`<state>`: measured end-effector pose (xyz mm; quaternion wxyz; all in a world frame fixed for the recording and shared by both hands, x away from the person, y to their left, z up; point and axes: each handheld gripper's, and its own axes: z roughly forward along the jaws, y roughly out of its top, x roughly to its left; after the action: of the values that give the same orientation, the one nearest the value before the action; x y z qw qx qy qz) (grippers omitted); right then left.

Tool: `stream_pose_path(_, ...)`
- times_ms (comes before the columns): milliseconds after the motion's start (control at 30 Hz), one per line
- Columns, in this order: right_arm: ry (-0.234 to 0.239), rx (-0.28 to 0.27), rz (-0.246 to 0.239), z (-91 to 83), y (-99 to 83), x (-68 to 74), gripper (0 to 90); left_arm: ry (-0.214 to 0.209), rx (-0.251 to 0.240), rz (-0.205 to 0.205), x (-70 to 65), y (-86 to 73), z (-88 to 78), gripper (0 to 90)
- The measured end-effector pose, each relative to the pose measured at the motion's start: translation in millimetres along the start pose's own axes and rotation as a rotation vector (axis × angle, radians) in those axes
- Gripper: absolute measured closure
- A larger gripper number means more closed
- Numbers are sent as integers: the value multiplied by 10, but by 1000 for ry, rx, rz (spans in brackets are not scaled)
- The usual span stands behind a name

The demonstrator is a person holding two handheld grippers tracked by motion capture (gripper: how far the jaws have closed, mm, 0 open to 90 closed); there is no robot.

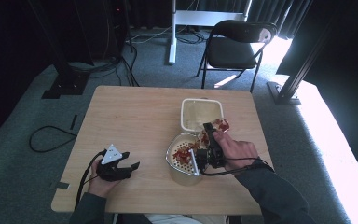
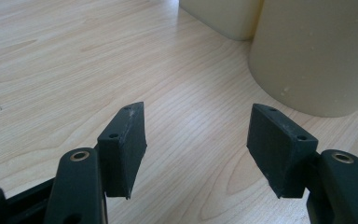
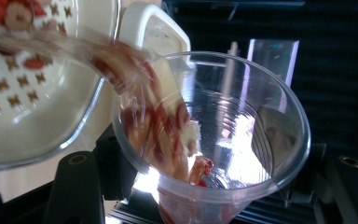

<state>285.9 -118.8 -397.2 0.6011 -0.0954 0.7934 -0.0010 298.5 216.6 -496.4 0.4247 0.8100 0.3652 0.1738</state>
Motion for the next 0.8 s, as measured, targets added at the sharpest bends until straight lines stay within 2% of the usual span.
stream_pose_path(67, -27, 4, -51, -13, 28, 24, 345, -1, 0, 0, -1, 0, -3, 382)
stream_pose_path(167, -60, 23, -89, -28, 52, 42, 345, -2, -2, -3, 1, -1, -7, 382)
stream_pose_path(433, -108, 31, -140, -25, 59, 45, 345, -5, -3, -4, 2, -2, -5, 382)
stream_pose_path(800, -128, 31, -177, -31, 70, 87, 346, -5, -3, -3, 1, -2, -5, 382)
